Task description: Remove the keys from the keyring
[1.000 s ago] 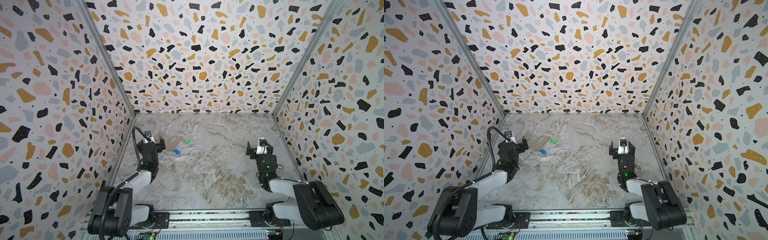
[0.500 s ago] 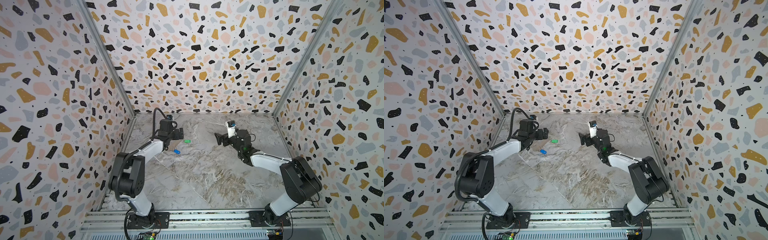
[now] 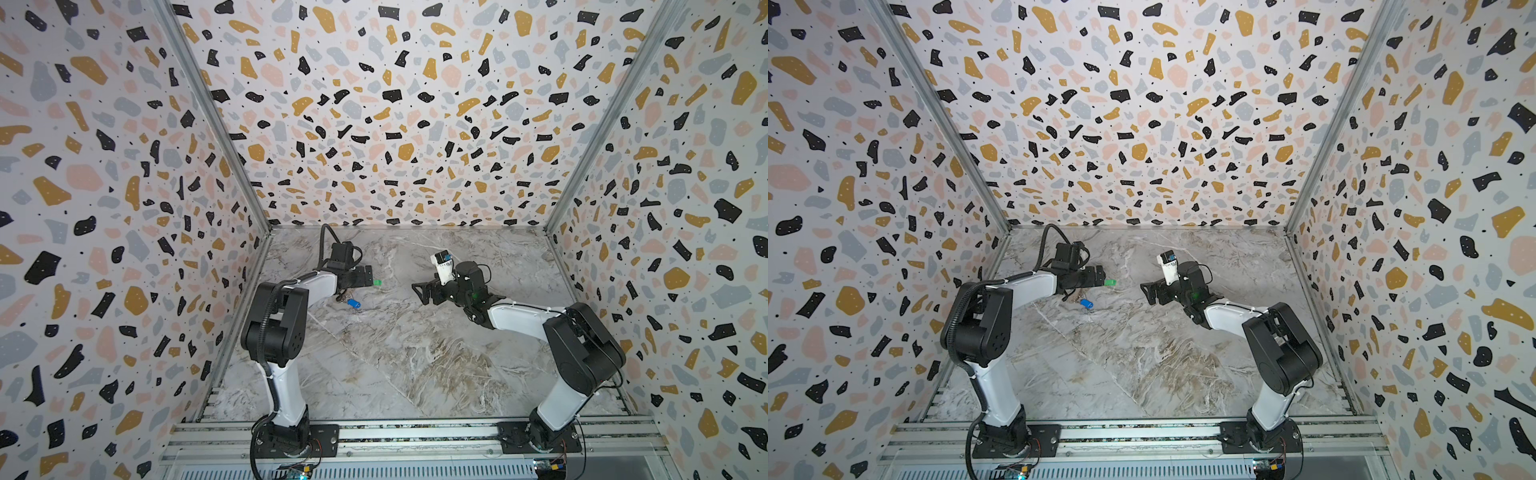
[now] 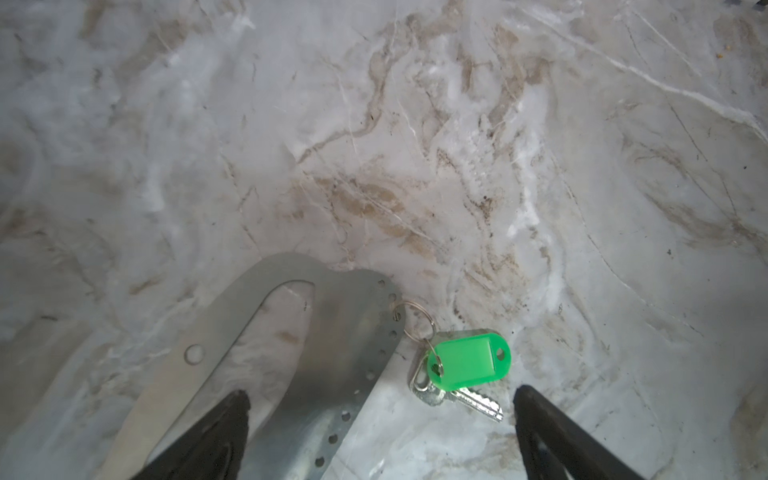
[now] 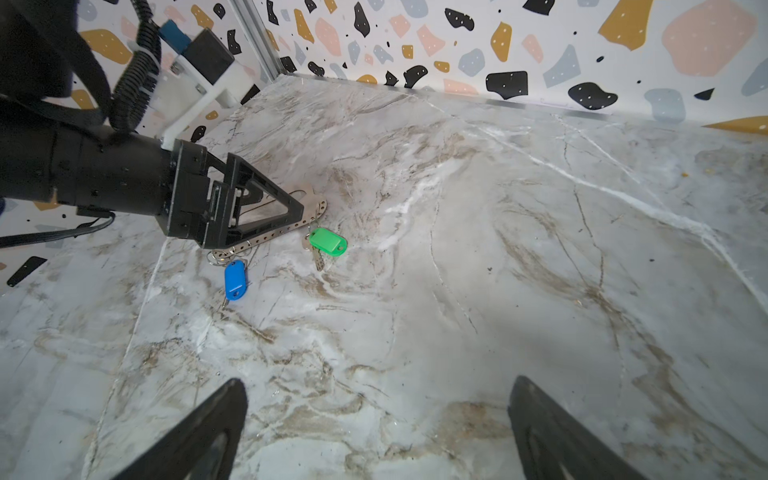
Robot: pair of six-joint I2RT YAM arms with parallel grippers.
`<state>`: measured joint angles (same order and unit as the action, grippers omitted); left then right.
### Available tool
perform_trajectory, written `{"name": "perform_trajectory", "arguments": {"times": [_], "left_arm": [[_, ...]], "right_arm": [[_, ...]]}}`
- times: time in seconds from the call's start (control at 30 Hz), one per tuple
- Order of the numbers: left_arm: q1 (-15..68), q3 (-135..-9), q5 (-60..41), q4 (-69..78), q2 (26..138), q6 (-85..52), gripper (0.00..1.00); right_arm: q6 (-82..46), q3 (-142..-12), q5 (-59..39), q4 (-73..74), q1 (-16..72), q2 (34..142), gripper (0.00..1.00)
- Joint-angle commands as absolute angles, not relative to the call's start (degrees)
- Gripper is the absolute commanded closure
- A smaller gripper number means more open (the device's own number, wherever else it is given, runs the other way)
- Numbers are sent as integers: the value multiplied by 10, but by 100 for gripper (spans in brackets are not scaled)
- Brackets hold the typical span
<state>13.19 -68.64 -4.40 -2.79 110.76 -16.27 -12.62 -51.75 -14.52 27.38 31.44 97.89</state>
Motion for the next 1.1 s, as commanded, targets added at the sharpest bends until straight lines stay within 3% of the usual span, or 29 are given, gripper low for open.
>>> {"name": "perform_trajectory", "arguments": {"times": [0.0, 0.6, 0.87, 1.07], "left_arm": [[131, -699, -66, -21, 1120, -173, 0], [161, -627, -50, 16, 1080, -200, 1], [160, -646, 16, 10, 1044, -181, 1], [152, -685, 40, -29, 1077, -139, 1]], "right_arm": [[-138, -534, -152, 260, 320, 974, 0], [-127, -552, -180, 237, 333, 994, 0], [-124, -593, -198, 198, 334, 1023, 0], [-128, -601, -188, 183, 341, 1023, 0]]}}
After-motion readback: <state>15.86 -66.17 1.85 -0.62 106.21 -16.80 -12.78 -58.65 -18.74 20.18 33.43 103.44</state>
